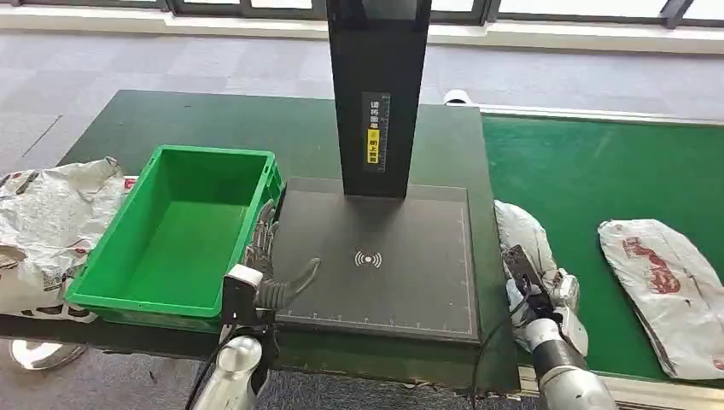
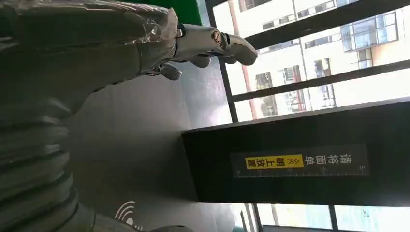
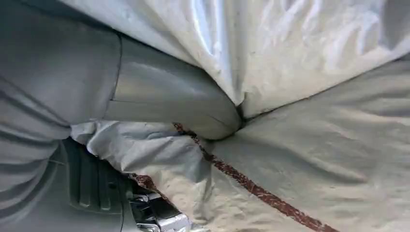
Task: Moved the parcel from conveyor to table for the left to box.
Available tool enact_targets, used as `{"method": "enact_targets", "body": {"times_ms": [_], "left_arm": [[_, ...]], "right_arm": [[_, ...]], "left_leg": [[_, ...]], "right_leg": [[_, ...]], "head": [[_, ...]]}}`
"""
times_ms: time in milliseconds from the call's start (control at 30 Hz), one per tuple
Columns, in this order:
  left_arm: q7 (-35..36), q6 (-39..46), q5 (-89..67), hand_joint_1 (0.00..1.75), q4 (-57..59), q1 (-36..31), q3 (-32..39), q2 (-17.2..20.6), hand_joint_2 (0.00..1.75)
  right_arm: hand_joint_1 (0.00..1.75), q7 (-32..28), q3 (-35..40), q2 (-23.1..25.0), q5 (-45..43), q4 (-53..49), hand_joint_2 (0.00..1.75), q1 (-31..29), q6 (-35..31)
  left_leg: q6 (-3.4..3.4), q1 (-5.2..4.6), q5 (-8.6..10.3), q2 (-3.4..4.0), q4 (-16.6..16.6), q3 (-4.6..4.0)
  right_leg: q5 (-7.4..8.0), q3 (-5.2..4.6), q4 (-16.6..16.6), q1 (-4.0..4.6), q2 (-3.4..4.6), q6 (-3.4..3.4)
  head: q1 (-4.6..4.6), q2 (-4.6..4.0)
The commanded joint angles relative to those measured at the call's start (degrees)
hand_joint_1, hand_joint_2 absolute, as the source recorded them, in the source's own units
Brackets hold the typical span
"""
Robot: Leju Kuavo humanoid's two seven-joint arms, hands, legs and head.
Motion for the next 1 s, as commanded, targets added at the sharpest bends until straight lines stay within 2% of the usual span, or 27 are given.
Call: {"method": "enact_targets", "body": {"times_ms": [33, 100, 233, 333, 367, 533, 633, 800, 900, 1000], "left_arm": [[0.17, 0.36, 0.02, 0.00, 0.13, 1.16, 2.32, -1.96, 1.75], [0.17, 0.35, -0.14, 0.00, 0.70, 1.05, 2.27, -1.93, 1.75], [0.17, 1.03, 0.24, 0.00, 0.55, 1.14, 2.26, -1.76, 1.75], [0.17, 1.15, 0.64, 0.00, 0.24, 1.18, 2.28, -1.77, 1.75], [0.17, 1.15, 0.64, 0.00, 0.24, 1.18, 2.28, -1.77, 1.75], [0.17, 1.31, 0.95, 0.00, 0.44, 0.89, 1.94, -1.56, 1.75], [0.17, 1.61, 0.82, 0.00, 0.81, 0.60, 1.61, -1.49, 1.75], [0.17, 1.58, 0.97, 0.00, 0.77, 0.57, 1.65, -1.49, 1.75], [0.17, 1.52, 0.91, 0.00, 1.10, 0.50, 1.27, -1.32, 1.75], [0.17, 1.34, 1.04, 0.00, 0.63, 0.68, 1.71, -1.50, 1.75]], "right_arm": [[1.75, -9.56, 1.49, 2.84, -7.30, -5.60, 1.75, 0.46, -10.29], [1.75, -12.49, 2.01, 3.65, -9.40, -8.76, 1.75, 1.34, -13.02], [1.75, -22.95, 5.22, 6.55, -19.69, -19.97, 1.75, 5.37, -18.95], [1.75, -33.03, 5.67, 11.19, -25.97, -36.34, 1.75, 10.34, -20.10], [1.75, -33.03, 5.67, 11.19, -25.97, -36.34, 1.75, 10.34, -20.10], [1.75, -33.94, 15.29, 15.53, -30.57, -64.06, 1.75, 20.32, -20.10], [1.75, -33.94, 19.38, 15.65, -31.78, -72.96, 1.75, 23.92, -20.10], [1.75, -33.94, 19.86, 15.65, -32.03, -73.95, 1.75, 24.40, -20.10], [1.75, -33.94, 25.19, 15.44, -32.24, -77.81, 1.75, 25.86, -20.10], [1.75, -33.94, 29.17, 15.11, -31.54, -75.92, 1.75, 26.25, -20.10]], "left_leg": [[0.02, -0.02, -0.04, 0.11, -0.08, 0.07], [0.02, -0.03, -0.04, 0.10, -0.06, -0.01], [0.04, -0.06, -0.03, 0.03, -0.14, 0.00], [0.02, -0.06, -0.03, -0.12, -0.06, -0.25], [0.02, -0.06, -0.05, -0.08, -0.08, -0.23], [0.00, -0.06, -0.03, -0.14, -0.04, -0.38], [0.00, -0.06, -0.05, -0.24, -0.04, -0.37], [0.03, -0.05, -0.02, -0.20, -0.05, -0.35], [0.03, -0.05, -0.02, -0.15, -0.08, -0.28], [0.04, -0.01, -0.03, -0.08, -0.12, -0.22]], "right_leg": [[0.00, 0.04, -0.08, -0.02, 0.10, 0.01], [-0.01, -0.05, -0.03, -0.03, 0.09, 0.00], [-0.01, -0.02, -0.12, -0.05, 0.03, 0.03], [-0.04, -0.23, 0.02, -0.08, -0.11, 0.01], [-0.05, -0.21, 0.00, -0.10, -0.08, 0.01], [-0.07, -0.38, 0.06, -0.10, -0.14, 0.00], [-0.11, -0.33, 0.07, -0.11, -0.25, -0.01], [-0.07, -0.32, 0.01, -0.06, -0.18, 0.00], [-0.07, -0.26, -0.03, -0.07, -0.13, 0.01], [-0.04, -0.20, -0.09, -0.05, -0.07, 0.01]], "head": [[0.00, 0.00], [0.00, 0.00], [0.00, 0.00], [0.00, 0.00], [0.00, 0.00], [0.00, 0.00], [0.00, 0.00], [0.00, 0.00], [0.00, 0.00], [0.00, 0.00]]}}
